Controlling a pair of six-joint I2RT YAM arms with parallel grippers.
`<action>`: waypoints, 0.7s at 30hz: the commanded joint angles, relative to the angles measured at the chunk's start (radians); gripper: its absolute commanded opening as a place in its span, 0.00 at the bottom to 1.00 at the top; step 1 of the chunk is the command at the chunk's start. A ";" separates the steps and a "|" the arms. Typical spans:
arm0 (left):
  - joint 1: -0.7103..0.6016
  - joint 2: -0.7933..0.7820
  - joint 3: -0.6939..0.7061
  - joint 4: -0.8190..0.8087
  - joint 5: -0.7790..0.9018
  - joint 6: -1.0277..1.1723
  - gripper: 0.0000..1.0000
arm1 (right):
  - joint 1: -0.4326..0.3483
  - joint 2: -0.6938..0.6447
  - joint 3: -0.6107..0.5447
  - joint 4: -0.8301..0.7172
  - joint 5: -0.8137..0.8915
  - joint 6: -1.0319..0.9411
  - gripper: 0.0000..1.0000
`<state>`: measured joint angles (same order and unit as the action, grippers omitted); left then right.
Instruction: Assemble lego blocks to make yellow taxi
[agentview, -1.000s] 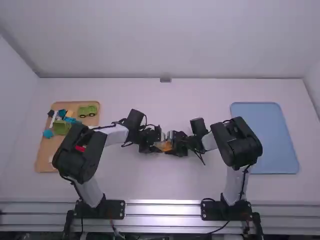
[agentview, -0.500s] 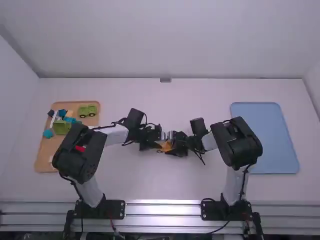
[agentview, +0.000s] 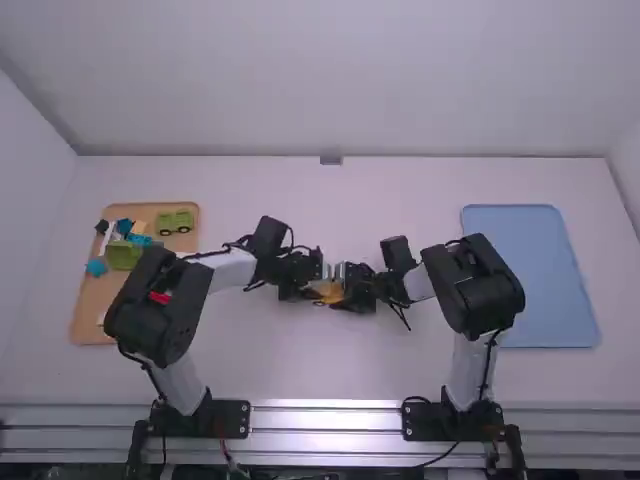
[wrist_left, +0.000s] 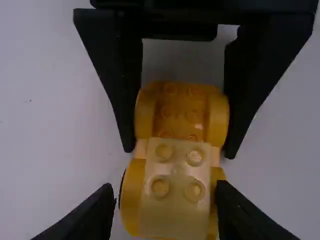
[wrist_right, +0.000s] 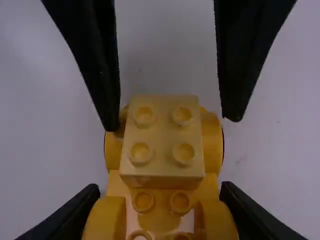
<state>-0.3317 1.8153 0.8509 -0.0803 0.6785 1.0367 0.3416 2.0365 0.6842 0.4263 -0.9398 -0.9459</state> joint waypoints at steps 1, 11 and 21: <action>-0.001 0.000 -0.007 -0.009 -0.070 0.008 0.53 | 0.006 0.012 -0.011 -0.015 0.016 0.006 0.57; 0.005 -0.093 -0.007 -0.012 0.029 0.000 0.57 | 0.006 0.012 -0.011 -0.015 0.016 0.007 0.57; 0.005 -0.091 -0.034 0.016 0.126 0.000 0.02 | 0.006 0.012 -0.011 -0.014 0.013 0.005 0.57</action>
<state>-0.3283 1.7390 0.8448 -0.0666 0.7635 1.0397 0.3420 2.0365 0.6842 0.4248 -0.9409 -0.9466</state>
